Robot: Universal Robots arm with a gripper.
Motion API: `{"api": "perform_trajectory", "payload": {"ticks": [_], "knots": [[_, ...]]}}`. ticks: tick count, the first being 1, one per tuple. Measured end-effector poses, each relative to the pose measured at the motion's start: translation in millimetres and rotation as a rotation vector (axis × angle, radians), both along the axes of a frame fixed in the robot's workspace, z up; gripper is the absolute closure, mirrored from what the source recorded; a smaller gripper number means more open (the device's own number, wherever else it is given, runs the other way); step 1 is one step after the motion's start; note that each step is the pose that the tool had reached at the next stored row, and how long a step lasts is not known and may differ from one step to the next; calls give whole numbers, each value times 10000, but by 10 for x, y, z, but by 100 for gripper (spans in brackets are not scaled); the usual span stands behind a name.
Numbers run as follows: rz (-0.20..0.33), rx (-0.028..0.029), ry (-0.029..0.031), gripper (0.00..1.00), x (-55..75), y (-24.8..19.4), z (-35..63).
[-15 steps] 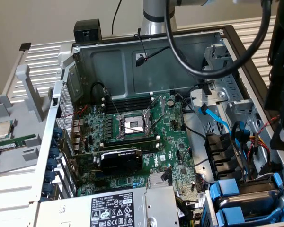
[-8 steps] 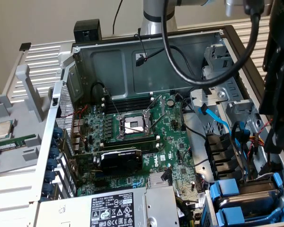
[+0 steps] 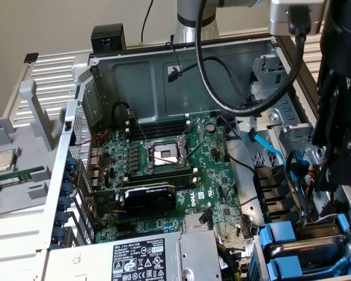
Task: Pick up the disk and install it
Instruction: 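Insert the first disk wire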
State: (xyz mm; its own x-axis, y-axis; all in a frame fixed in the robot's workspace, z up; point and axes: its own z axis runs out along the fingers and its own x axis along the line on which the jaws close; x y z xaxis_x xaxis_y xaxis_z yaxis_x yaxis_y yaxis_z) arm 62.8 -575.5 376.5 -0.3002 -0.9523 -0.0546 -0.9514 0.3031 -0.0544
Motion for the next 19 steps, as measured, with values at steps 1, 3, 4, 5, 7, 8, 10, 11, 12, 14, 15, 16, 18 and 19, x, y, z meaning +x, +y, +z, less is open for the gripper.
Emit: {"api": "perform_trajectory", "payload": {"ticks": [1,3,4,5,7,8,10,11,12,14,15,16,18,19], "knots": [[-22,0,0,40,-2,3,-19],[-167,-1,0,40,-8,4,-54],[-278,-2,0,40,-11,4,-73],[-396,-1,0,40,-13,4,-92],[-639,-1,0,40,-14,4,-128],[-749,-1,-1,40,-15,4,-145],[-914,-1,-1,40,-18,7,-182],[-959,-1,0,40,-18,12,-200],[-990,-2,4,40,-19,19,-218],[-1003,0,5,40,-22,41,-238],[-1006,0,5,40,-22,53,-246],[-1016,-1,4,40,-23,63,-253],[-1077,2,-1,40,-25,74,-278],[-1121,1,-4,40,-27,77,-291]]}}
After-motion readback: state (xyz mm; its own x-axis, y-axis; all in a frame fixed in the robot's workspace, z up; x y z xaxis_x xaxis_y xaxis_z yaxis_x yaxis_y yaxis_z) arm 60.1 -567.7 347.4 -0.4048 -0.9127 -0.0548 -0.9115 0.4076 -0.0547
